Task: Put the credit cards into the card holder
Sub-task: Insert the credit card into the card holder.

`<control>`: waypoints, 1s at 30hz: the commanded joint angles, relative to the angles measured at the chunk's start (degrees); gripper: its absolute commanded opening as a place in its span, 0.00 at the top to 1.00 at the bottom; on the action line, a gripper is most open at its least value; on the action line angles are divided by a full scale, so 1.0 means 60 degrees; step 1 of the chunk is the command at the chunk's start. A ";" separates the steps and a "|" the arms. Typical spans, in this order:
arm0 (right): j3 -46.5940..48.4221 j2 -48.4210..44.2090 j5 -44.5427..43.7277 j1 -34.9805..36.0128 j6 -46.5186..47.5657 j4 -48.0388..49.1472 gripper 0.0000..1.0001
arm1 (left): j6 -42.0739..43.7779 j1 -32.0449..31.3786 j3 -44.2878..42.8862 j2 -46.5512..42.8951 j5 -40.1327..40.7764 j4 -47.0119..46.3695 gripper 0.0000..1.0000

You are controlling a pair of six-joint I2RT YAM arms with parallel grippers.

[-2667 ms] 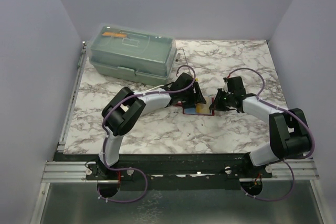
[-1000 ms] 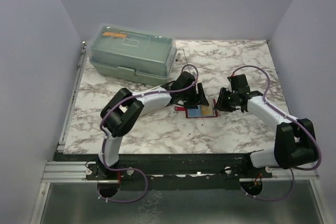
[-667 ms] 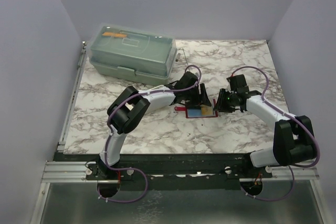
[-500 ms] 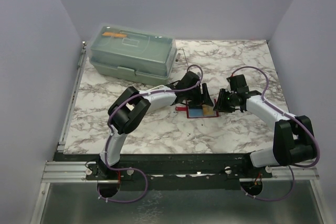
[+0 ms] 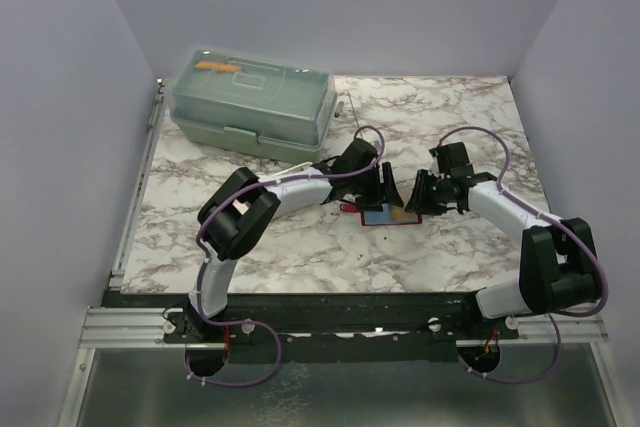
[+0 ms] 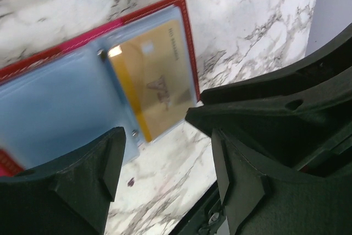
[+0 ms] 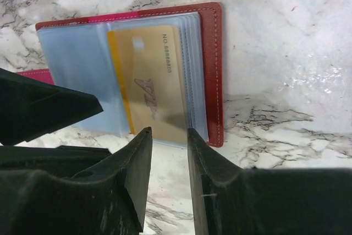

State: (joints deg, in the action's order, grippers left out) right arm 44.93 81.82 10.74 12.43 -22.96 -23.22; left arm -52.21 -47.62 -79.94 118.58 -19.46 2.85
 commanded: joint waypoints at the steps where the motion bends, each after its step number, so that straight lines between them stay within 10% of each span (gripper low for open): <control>1: 0.0282 -0.0257 0.0874 0.0024 0.0314 0.0231 0.64 | 0.0231 0.0429 0.1086 -0.1060 0.0162 0.0224 0.35; 10: 0.0369 0.0822 0.2645 0.0490 -0.0230 0.1816 0.99 | 0.0169 0.0544 0.1978 -0.1091 0.0566 0.0203 0.57; 21: 0.0347 0.1492 -0.0743 0.0740 -0.0035 0.1343 1.00 | 0.0272 0.0670 0.2169 -0.1532 0.1124 0.0831 0.67; 30: 0.0381 -0.0329 0.2003 0.0815 -0.0266 0.1434 0.84 | 0.0482 0.1144 0.2837 -0.4255 0.1223 0.1360 0.35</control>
State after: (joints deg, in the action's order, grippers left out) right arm 46.35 85.86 15.81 17.08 -23.83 -14.76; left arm -50.30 -43.20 -65.87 103.59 -14.83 9.02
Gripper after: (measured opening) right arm 0.096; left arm 0.588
